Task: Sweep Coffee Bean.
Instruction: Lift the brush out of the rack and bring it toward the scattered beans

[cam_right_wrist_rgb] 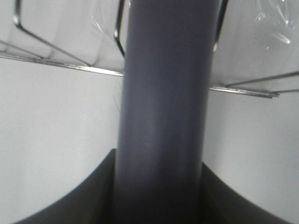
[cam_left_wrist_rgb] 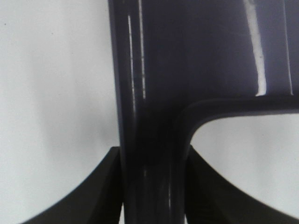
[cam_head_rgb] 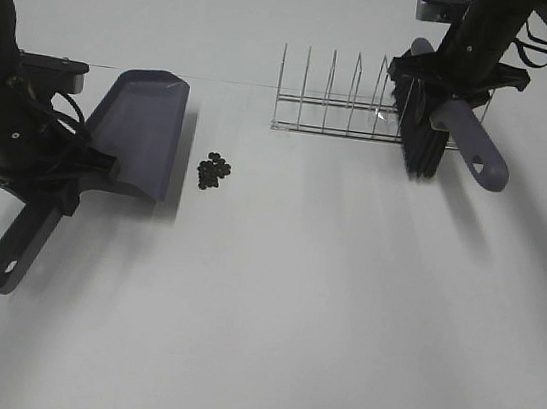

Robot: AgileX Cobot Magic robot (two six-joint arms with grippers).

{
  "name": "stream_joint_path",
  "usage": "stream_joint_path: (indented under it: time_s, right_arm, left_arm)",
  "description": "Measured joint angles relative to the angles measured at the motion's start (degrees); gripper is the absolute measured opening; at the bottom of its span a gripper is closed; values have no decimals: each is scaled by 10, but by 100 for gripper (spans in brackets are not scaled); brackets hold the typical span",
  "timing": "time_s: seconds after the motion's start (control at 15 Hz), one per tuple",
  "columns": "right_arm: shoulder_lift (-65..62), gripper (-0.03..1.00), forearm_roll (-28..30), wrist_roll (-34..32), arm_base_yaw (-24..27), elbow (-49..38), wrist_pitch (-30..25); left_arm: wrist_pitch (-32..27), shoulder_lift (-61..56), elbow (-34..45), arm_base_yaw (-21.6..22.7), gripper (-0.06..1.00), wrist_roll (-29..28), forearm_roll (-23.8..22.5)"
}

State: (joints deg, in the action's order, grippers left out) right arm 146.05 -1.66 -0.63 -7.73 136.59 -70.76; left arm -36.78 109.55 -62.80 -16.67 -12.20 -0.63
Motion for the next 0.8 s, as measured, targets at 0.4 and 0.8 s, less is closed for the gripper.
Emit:
stream_joint_path:
  time_s: [0.4,0.8]
  right_arm:
    - [-82,30,2,-2,-1,11,2]
    - [-203,30,13,-11,-26,-154,2]
  left_arm:
    - [-1,0,0,0,35,4,0]
    - [-1,0,0,0,35,4,0]
